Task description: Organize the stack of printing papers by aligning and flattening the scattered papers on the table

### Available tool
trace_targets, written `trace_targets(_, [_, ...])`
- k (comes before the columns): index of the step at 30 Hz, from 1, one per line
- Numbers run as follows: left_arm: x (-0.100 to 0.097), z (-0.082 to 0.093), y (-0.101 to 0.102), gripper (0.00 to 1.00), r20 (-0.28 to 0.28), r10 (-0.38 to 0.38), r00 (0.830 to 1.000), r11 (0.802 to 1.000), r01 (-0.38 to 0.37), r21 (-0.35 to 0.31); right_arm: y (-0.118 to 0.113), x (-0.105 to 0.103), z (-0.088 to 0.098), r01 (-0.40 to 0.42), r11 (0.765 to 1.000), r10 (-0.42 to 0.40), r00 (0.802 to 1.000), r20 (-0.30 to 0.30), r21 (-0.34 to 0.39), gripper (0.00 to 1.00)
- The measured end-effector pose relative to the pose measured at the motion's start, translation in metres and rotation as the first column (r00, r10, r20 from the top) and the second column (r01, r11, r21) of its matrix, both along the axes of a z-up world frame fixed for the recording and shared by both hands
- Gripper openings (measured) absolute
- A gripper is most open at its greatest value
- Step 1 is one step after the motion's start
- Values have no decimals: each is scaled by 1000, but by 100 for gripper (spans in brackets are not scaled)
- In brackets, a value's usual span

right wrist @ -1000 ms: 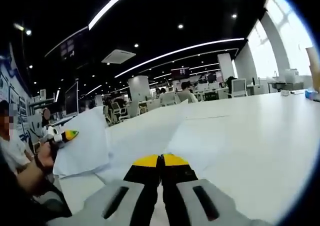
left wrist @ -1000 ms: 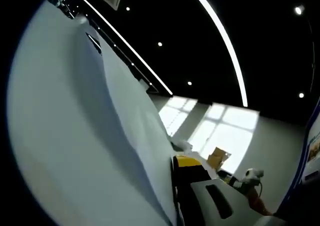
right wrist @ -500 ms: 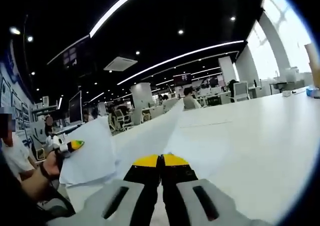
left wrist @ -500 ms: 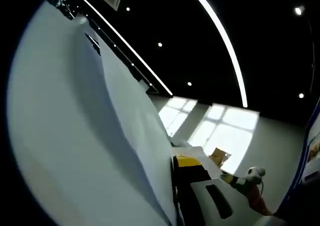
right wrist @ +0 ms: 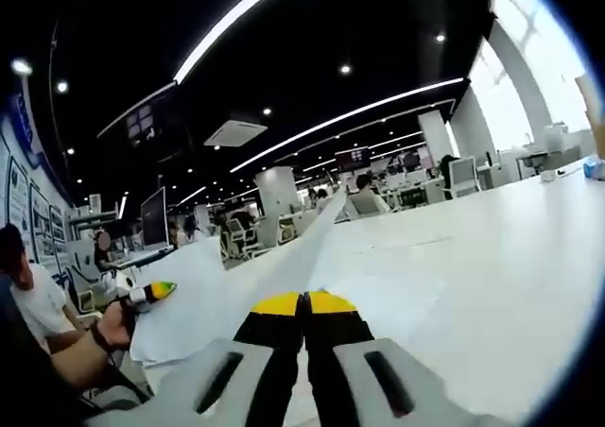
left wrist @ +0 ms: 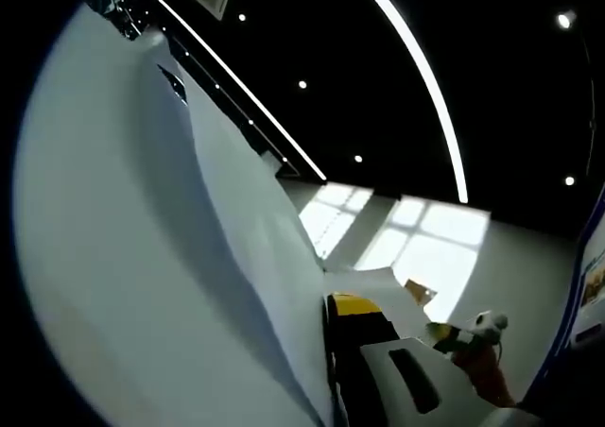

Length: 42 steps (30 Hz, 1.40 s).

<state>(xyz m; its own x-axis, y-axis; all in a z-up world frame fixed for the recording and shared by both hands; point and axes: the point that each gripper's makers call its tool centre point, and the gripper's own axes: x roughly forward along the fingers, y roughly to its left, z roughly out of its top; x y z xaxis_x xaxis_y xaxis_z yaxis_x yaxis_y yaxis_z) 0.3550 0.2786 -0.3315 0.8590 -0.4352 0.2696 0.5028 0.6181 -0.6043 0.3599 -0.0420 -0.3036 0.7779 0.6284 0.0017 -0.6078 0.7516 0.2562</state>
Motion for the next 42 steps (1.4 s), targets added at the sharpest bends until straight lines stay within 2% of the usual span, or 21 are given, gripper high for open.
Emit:
trace_targets(24, [-1, 1, -4, 8, -1, -1, 1000, 1000, 1, 1, -3, -9, 24, -20, 997, 18, 999, 27, 78, 0])
trace_targets(42, [2, -1, 2, 8, -5, -3, 1000, 1000, 3, 3, -7, -7, 54, -23, 992, 13, 996, 85, 123, 0])
